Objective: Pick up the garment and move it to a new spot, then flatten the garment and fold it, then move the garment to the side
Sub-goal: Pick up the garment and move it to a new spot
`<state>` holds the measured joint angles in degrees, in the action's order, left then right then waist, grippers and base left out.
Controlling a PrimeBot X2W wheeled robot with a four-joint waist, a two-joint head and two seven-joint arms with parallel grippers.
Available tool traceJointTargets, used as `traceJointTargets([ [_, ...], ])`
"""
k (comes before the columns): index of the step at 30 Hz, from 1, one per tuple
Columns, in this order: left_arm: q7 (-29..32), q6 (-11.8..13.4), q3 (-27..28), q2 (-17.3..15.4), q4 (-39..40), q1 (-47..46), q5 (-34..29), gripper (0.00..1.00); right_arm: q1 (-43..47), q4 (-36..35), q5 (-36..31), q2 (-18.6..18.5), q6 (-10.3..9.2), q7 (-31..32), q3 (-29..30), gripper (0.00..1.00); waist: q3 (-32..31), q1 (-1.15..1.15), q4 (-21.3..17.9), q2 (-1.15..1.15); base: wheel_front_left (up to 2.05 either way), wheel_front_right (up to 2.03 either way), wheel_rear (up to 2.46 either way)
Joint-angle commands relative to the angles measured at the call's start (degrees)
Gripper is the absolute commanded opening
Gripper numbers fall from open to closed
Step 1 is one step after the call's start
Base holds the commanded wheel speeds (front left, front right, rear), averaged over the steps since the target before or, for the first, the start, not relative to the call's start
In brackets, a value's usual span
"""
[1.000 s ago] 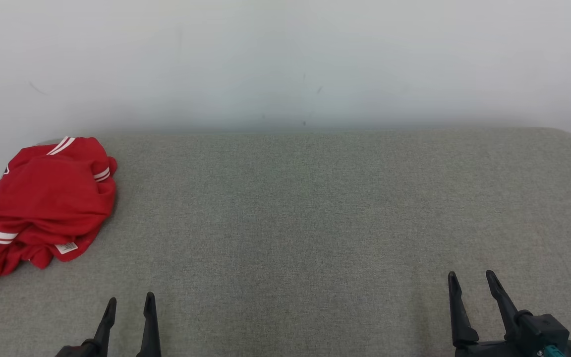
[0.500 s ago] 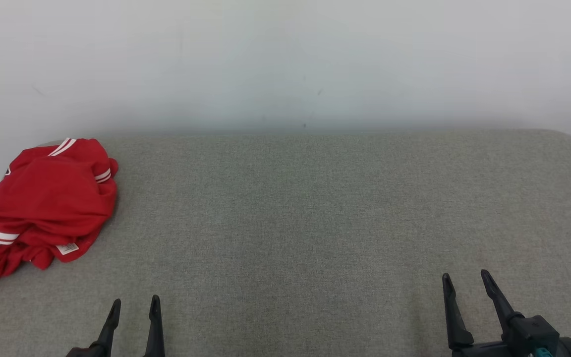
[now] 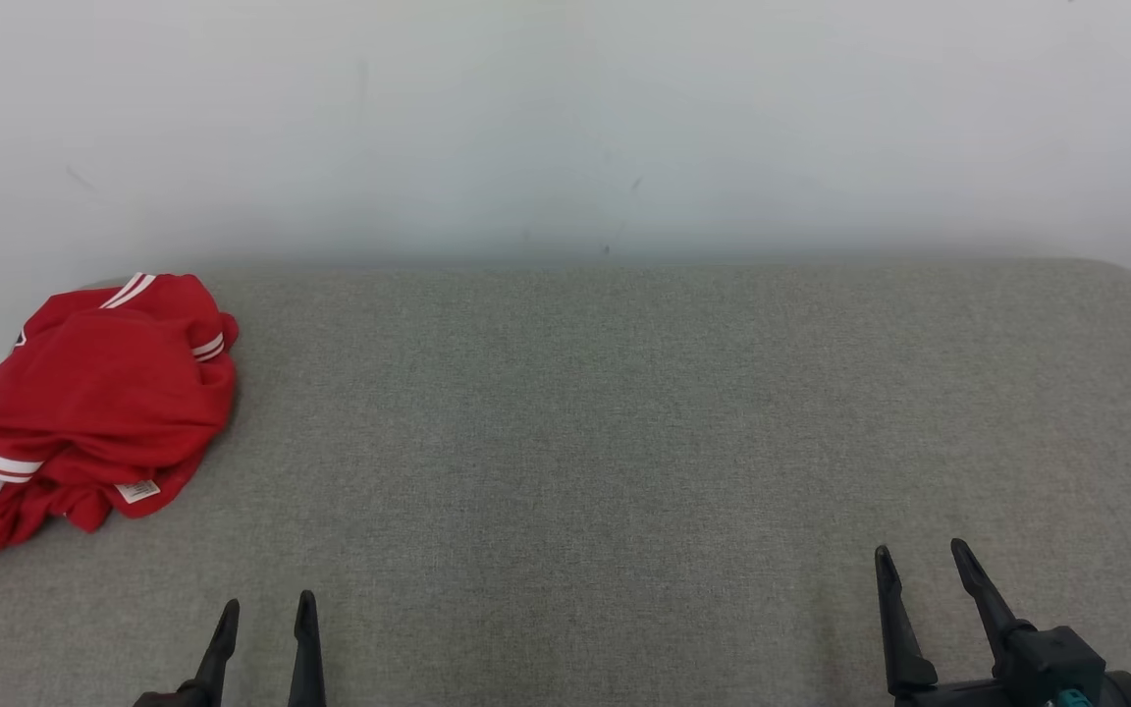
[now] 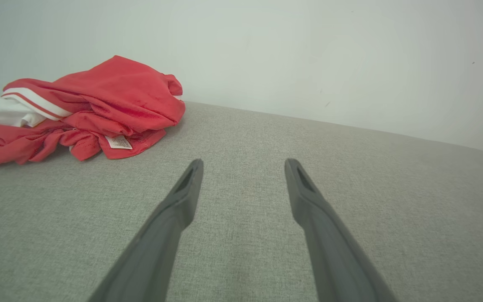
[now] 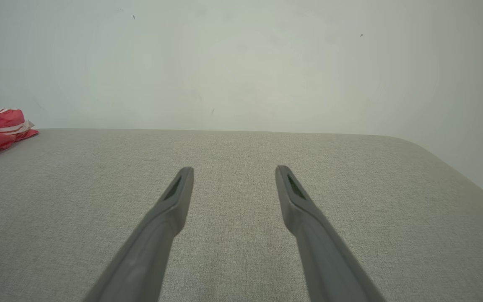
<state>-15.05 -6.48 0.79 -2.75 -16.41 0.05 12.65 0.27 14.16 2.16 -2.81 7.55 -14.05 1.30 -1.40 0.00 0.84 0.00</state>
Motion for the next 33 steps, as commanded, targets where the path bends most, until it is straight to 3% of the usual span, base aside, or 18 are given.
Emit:
traceJointTargets([
  [1, -0.2, 0.27, -0.08, -0.24, -0.15, 0.32, -0.02, 1.0, 0.61, -0.11, -0.12, -0.14, -0.12, 0.17, 0.08, 1.0, 0.0, 0.0, 0.24, 0.0, 0.0, 0.0, 0.0],
  [7, -0.2, 0.44, -0.85, -0.24, -0.44, -0.18, 0.23, 1.0, 1.14, -0.32, -0.47, -0.13, -0.12, 0.23, 0.3, 1.0, -0.05, 0.0, 3.53, 0.0, 0.0, 0.0, 0.0],
  [33, -0.2, 1.2, 3.88, -2.3, 1.76, 7.31, -1.82, 1.0, 1.86, 1.16, 1.16, -0.11, -0.12, -0.71, -2.69, 1.0, -2.06, 0.0, 26.92, 0.0, 0.0, 0.0, 0.0],
])
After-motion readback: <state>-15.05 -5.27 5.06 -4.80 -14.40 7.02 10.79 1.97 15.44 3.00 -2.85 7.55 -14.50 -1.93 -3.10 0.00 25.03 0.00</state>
